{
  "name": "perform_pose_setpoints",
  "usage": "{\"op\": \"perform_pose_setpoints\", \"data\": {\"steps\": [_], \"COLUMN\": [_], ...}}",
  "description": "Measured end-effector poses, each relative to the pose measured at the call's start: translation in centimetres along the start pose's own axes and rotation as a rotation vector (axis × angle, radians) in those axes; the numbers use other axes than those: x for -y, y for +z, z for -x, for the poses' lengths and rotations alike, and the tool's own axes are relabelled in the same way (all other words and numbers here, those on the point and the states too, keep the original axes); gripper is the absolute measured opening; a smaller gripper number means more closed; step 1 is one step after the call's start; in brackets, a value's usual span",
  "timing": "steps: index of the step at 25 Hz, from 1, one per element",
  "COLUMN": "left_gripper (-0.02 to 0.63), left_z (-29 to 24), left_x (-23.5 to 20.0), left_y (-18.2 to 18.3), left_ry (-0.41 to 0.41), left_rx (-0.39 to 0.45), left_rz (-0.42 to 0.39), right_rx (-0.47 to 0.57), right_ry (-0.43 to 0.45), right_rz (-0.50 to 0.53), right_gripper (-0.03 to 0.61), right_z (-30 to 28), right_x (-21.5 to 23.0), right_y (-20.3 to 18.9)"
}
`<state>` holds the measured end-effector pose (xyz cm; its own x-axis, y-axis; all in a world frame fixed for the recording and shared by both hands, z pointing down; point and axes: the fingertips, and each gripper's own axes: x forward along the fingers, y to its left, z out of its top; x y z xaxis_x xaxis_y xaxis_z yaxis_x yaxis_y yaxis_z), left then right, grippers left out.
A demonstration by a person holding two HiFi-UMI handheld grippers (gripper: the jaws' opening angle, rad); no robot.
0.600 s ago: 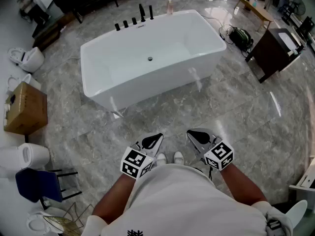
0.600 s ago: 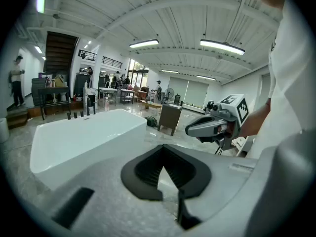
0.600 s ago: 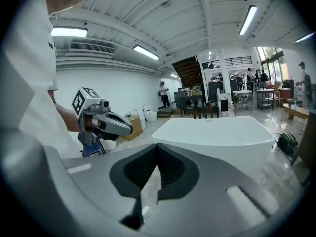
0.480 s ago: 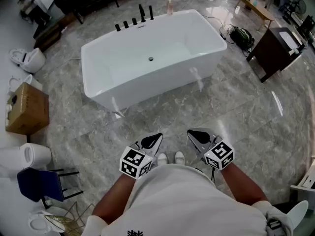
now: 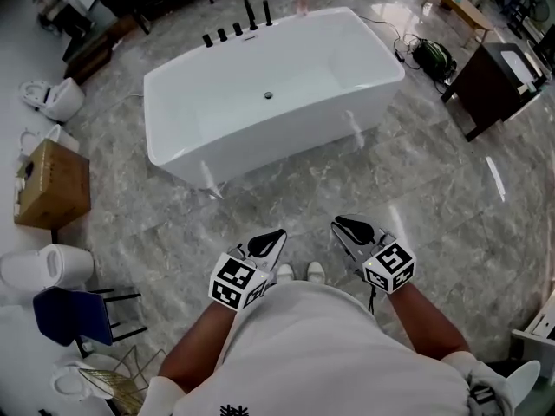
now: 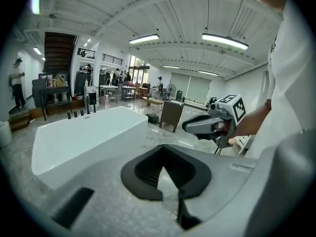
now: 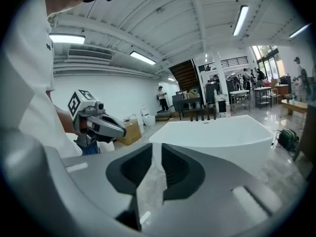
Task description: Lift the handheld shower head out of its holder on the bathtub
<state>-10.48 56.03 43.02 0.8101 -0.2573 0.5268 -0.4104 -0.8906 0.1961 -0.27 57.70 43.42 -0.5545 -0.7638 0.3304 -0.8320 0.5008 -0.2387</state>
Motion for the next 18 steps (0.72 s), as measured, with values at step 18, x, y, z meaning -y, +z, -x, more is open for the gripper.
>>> {"op": "perform_pose_setpoints", "data": {"steps": [18], "left_gripper": [0.006], "left_z": [-7.0], "left_x": [-12.2], "left_y": [4.0], "left_ry": [0.014], "left_rx": [0.032], "left_rz": [0.041], "right_rx": [-0.016], "right_ry": [-0.147], "right_rz": [-0.01], "right_gripper": [0.301], "right_z": [-9.0], "right_x": [14.3], "right_y": [2.8]}}
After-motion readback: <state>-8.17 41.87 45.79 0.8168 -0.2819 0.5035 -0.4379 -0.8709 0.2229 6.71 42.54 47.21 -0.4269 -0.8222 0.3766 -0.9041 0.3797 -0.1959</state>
